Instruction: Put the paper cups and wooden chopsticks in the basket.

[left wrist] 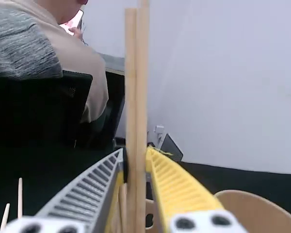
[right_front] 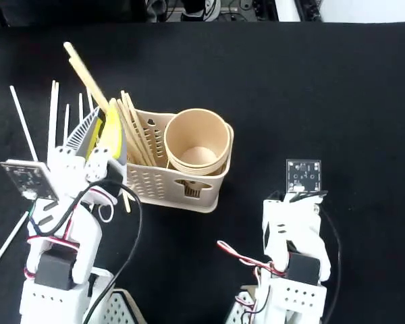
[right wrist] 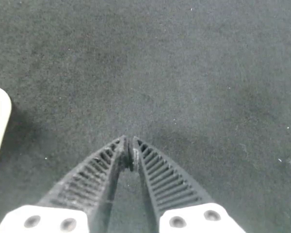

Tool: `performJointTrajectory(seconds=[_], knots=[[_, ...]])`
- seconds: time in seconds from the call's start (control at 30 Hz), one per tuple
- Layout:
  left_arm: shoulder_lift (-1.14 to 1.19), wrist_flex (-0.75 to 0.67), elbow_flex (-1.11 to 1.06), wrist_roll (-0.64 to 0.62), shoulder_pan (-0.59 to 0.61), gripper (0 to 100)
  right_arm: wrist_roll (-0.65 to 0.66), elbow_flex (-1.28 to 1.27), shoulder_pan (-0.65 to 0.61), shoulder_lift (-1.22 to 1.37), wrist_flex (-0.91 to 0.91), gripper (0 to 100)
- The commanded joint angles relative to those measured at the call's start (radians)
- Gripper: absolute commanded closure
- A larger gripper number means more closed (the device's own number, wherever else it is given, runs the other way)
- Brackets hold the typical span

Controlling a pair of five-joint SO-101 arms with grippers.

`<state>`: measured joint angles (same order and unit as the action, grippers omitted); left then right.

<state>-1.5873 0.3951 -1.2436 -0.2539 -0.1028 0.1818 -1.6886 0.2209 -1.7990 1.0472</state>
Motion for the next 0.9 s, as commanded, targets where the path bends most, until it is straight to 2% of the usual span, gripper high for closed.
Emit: performJointTrajectory(seconds=[0.0,0.23,0.33,0.47,0.57,0.7,0.77,0.87], knots=[[-0.005,0.101,0.053,-0.011,-0.004,84,-0.006,0.004,-0.006,-0.068,0.006,98.4],[-0.003,0.358,0.300,-0.005,0.007,81,-0.006,0.004,-0.008,-0.068,0.006,98.4],[0.054,0.482,0.460,0.035,0.111,82,-0.006,0.004,-0.008,-0.068,0.006,98.4],[0.270,0.764,0.699,0.133,0.312,81,-0.006,0.004,-0.009,-0.068,0.006,98.4],[0.479,0.982,0.845,0.287,0.466,81,-0.006,0.004,-0.009,-0.068,0.006,98.4],[0.713,1.198,0.935,0.578,0.664,81,-0.006,0.004,-0.009,-0.068,0.006,98.4],[0.793,1.231,0.921,0.729,0.768,81,-0.006,0.004,-0.008,-0.068,0.006,98.4],[0.865,1.185,0.839,0.931,0.901,81,-0.006,0.004,-0.008,-0.068,0.006,98.4]])
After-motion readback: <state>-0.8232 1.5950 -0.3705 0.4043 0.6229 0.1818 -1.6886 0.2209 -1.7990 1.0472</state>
